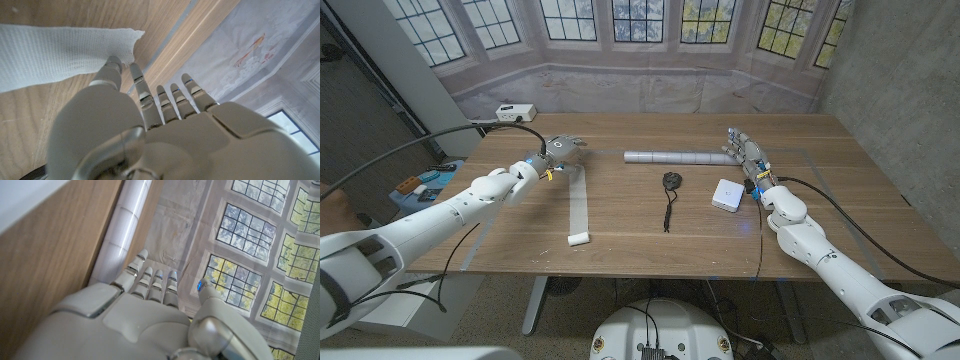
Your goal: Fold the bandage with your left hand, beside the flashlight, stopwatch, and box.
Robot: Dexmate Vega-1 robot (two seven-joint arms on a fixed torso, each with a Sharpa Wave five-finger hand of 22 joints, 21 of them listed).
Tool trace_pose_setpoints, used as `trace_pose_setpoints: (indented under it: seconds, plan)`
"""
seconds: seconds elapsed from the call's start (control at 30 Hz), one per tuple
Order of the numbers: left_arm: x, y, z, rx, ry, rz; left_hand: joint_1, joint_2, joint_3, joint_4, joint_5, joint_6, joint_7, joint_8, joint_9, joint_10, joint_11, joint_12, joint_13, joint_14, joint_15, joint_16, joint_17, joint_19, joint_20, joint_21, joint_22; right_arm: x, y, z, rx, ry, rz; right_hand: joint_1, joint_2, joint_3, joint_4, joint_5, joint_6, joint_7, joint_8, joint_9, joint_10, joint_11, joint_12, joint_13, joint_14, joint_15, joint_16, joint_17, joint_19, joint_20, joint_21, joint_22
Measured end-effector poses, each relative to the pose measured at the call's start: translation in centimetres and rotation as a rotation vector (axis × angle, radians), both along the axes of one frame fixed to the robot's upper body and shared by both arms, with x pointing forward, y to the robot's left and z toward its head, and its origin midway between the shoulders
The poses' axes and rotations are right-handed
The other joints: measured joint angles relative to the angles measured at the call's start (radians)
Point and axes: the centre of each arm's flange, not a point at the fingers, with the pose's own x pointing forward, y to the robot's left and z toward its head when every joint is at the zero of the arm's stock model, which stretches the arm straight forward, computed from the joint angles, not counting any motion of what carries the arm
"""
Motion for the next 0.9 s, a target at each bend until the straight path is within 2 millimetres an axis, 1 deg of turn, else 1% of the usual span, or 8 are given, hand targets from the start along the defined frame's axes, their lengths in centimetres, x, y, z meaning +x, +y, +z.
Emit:
trace_pose_setpoints:
  seconds: [0.2,0.27,0.5,0.67,0.77,0.9]
  plan:
    - [0.00,0.06,0.00,-0.003,0.006,0.007,0.000,0.000,0.000,0.000,0.000,0.000,0.000,0.000,0.000,0.000,0.000,-0.004,0.000,-0.002,0.002,0.000,0.000,0.000,0.000,0.000,0.000,0.11,0.05,-0.05,0.000,0.003,0.002,0.000,0.000,0.000,0.000,0.000,0.000,0.000,0.000,0.000,0.000,0.000,0.000,0.000,0.000,0.000,0.000,0.000,0.000,0.000,0.000,0.000]
    - [0.02,0.09,-0.01,-0.004,0.009,0.010,0.000,0.000,0.000,0.000,0.000,0.004,0.004,0.000,0.000,0.000,0.000,-0.004,0.000,-0.002,0.002,0.000,0.000,-0.004,0.004,0.000,0.000,0.13,0.07,-0.08,0.000,0.003,0.003,0.000,0.000,0.000,0.000,0.000,0.000,0.000,0.000,0.000,0.000,0.000,0.000,0.000,0.000,0.000,0.000,0.000,0.000,0.000,0.000,0.000]
    - [0.11,0.15,-0.10,-0.007,0.015,0.014,0.000,0.000,0.000,0.000,0.000,0.018,0.011,0.000,0.000,0.000,0.000,-0.004,0.000,-0.002,0.002,0.000,0.000,-0.004,0.004,0.000,0.000,0.20,0.07,-0.07,0.000,0.005,0.003,0.000,0.000,0.000,0.000,0.000,0.000,0.000,0.000,0.000,0.000,0.000,0.000,0.000,0.000,0.000,0.000,0.000,0.000,0.000,0.000,0.000]
    - [0.24,0.27,-0.16,-0.011,0.019,0.018,0.000,0.000,0.000,0.000,0.000,0.031,0.009,0.000,-0.005,0.000,0.000,-0.004,0.000,-0.002,0.002,0.000,0.000,-0.004,0.004,0.000,0.000,0.26,0.10,-0.14,0.000,0.007,0.003,0.000,0.000,0.000,0.000,0.000,0.000,0.000,0.000,0.000,0.000,0.000,0.000,0.000,0.000,0.000,0.000,0.000,0.000,0.000,0.000,0.000]
    - [0.33,0.30,-0.14,-0.012,0.020,0.020,0.000,0.000,-0.004,0.004,0.000,0.040,0.008,0.006,-0.005,0.000,0.000,-0.004,0.000,-0.002,0.002,0.000,0.000,-0.004,0.004,0.000,0.000,0.29,0.13,-0.12,0.000,0.008,0.003,0.000,0.000,0.000,0.000,0.000,0.000,0.000,0.000,0.000,0.000,0.000,0.000,0.000,0.000,0.000,0.000,0.000,0.000,0.000,0.000,0.000]
    - [0.43,0.28,-0.21,-0.012,0.024,0.019,0.000,0.000,-0.007,0.001,0.000,0.048,0.016,0.006,-0.005,0.000,0.000,-0.004,0.000,-0.002,0.001,0.000,0.000,-0.004,0.004,0.000,0.000,0.33,0.15,-0.09,-0.001,0.009,0.003,0.000,0.000,0.000,0.000,0.000,0.000,0.000,0.000,0.000,0.000,0.000,0.000,0.000,0.000,0.000,0.000,0.000,0.000,0.000,0.000,0.000]
